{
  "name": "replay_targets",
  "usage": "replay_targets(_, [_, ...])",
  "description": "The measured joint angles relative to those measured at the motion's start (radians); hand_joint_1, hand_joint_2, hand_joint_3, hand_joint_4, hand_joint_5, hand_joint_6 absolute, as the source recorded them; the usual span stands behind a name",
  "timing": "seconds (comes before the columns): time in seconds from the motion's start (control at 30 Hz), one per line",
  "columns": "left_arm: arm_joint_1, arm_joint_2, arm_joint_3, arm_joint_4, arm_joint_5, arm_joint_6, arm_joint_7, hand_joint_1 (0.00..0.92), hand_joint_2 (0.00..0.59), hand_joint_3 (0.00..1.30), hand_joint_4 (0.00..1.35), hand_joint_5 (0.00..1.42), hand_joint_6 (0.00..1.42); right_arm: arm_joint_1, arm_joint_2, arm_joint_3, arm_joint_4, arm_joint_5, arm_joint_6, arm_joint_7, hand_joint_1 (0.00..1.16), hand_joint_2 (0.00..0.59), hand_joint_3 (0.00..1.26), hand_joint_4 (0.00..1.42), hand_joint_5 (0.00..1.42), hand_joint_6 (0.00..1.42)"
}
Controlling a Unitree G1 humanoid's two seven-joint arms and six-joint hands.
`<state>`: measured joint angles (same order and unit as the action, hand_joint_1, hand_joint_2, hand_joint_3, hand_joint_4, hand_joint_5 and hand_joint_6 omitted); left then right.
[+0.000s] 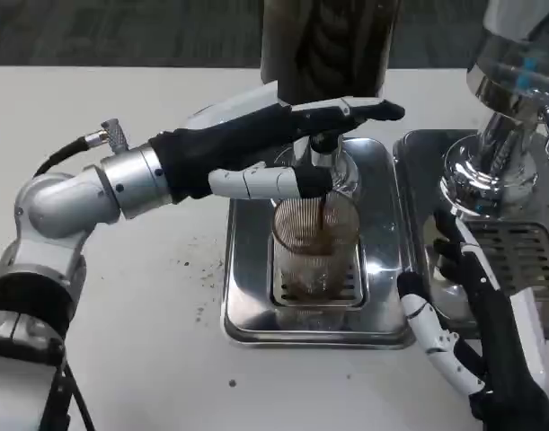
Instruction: Grasp the cup under the faucet to collect the drink, then remove the cup.
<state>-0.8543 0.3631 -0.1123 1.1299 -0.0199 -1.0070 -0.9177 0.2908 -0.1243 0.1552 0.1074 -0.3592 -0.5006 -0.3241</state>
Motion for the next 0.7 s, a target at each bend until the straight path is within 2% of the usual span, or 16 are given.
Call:
replay_targets(0.23, [0.0, 0.005, -0.015, 0.001, 0.008, -0.011, 0.017, 0.0, 0.044, 0.12, 0.0, 0.0, 0.0, -0.041, -0.002, -0.009, 0.05, 0.057, -0.02, 0.074, 0.46, 0.213, 0.0, 0.0, 0.04, 0.14])
replay_targets(0.47, [0.0, 0.008, -0.022, 0.001, 0.012, -0.018, 0.027, 0.0, 0.039, 0.12, 0.01, 0.0, 0.0, -0.072, -0.006, -0.014, 0.091, 0.08, -0.024, 0.137, 0.54, 0.201, 0.0, 0.0, 0.01, 0.11])
replay_targets(0.7, [0.0, 0.012, -0.024, 0.001, 0.013, -0.027, 0.028, 0.0, 0.039, 0.13, 0.01, 0.0, 0.0, -0.113, -0.005, -0.018, 0.126, 0.09, -0.027, 0.163, 0.57, 0.196, 0.0, 0.0, 0.0, 0.11])
